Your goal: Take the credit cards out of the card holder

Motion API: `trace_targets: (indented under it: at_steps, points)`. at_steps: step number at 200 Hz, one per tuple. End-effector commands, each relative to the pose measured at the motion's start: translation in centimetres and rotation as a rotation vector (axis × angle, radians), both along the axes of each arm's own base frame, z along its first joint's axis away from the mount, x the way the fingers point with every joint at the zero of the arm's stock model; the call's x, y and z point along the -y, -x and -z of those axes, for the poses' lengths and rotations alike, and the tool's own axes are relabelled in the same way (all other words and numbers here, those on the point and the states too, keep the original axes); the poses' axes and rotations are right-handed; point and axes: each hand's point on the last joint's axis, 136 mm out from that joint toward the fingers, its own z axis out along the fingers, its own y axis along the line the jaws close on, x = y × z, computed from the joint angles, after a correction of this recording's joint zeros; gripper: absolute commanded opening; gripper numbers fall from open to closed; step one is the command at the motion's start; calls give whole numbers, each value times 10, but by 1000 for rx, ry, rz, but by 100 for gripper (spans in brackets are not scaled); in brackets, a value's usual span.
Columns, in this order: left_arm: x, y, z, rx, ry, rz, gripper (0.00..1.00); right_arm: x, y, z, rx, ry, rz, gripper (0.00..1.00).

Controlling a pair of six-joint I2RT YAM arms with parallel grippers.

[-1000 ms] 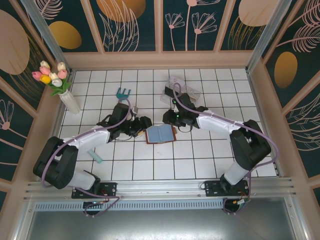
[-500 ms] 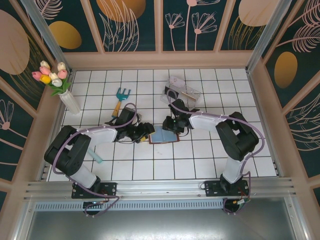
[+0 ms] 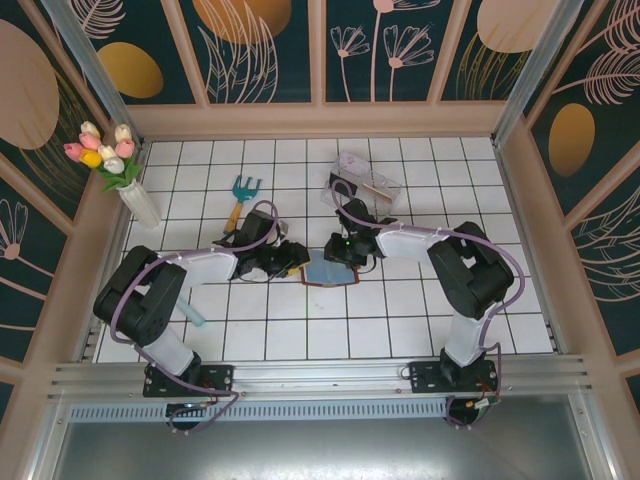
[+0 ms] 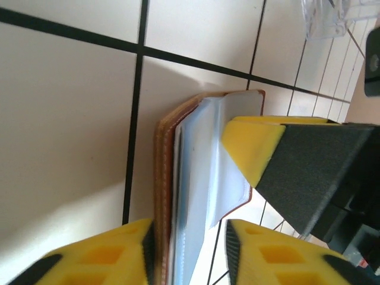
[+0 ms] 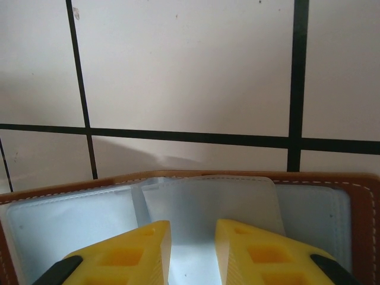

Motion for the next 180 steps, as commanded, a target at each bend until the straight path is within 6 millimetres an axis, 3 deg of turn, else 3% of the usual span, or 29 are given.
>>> trace_targets:
  at_steps: [1, 49, 118, 161, 180]
  points:
    - [15, -5, -17, 83, 73, 70, 26, 4, 19, 27, -79, 49, -27, 30]
    - [25, -14, -32, 192, 120, 130, 0, 0, 23, 25, -85, 11, -31, 29]
    - [31, -13, -37, 280, 143, 213, 0, -4, 30, 14, -120, -190, -12, 31]
    - [25, -11, -25, 282, 74, 241, 0, -9, 26, -38, 9, -396, -78, 44]
    - [26, -12, -26, 299, 67, 255, 0, -13, 33, -46, 32, -417, -149, 50]
